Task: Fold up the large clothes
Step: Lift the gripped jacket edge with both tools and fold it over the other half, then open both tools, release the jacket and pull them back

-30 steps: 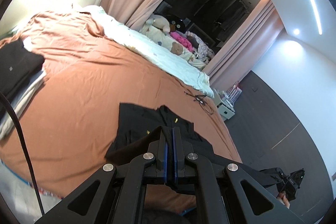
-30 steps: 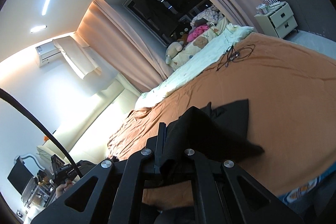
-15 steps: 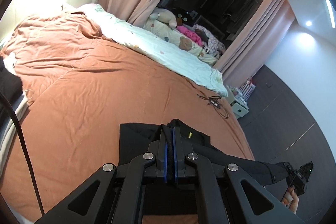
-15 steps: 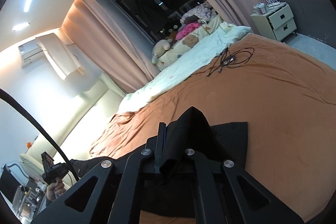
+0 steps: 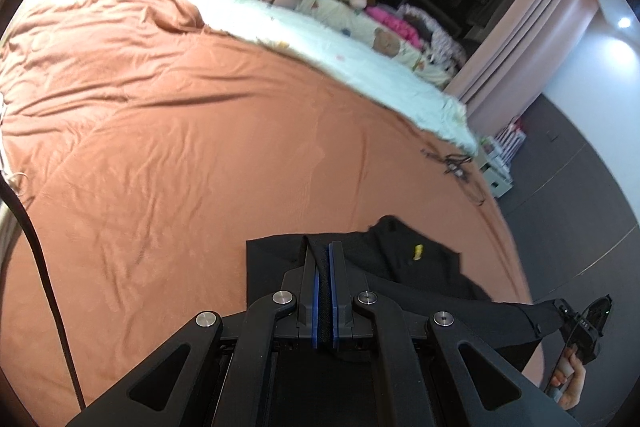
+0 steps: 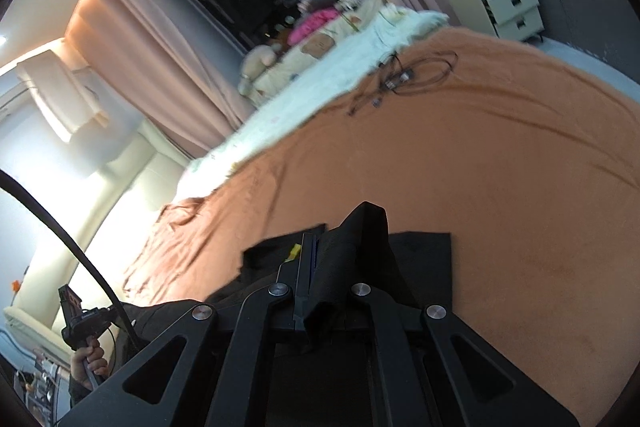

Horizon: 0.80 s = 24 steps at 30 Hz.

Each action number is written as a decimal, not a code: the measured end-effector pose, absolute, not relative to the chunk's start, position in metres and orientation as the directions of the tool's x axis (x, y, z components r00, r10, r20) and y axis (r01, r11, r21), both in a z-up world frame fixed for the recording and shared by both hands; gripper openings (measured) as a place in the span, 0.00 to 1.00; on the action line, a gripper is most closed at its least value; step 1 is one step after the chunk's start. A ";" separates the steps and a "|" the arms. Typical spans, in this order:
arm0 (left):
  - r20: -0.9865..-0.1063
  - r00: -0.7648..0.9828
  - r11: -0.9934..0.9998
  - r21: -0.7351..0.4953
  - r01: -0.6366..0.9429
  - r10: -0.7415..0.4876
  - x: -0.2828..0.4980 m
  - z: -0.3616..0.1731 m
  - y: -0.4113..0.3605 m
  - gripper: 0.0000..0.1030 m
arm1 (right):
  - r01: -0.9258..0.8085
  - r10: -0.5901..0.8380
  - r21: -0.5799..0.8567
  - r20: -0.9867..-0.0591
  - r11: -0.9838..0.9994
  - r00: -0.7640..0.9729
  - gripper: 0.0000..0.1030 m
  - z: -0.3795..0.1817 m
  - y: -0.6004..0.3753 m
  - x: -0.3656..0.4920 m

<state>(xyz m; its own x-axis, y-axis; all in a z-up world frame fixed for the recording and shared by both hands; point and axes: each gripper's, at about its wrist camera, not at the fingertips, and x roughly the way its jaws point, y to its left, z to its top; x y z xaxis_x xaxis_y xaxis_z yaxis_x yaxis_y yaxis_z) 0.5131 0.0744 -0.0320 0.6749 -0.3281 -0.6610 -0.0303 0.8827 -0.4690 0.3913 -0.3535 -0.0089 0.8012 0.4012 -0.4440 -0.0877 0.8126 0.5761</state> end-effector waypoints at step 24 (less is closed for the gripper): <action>-0.786 0.572 0.933 -0.348 -0.094 -0.235 0.576 -0.114 0.071 0.83 | -0.028 0.272 0.357 -0.656 0.934 0.705 1.00 0.035 -0.282 0.427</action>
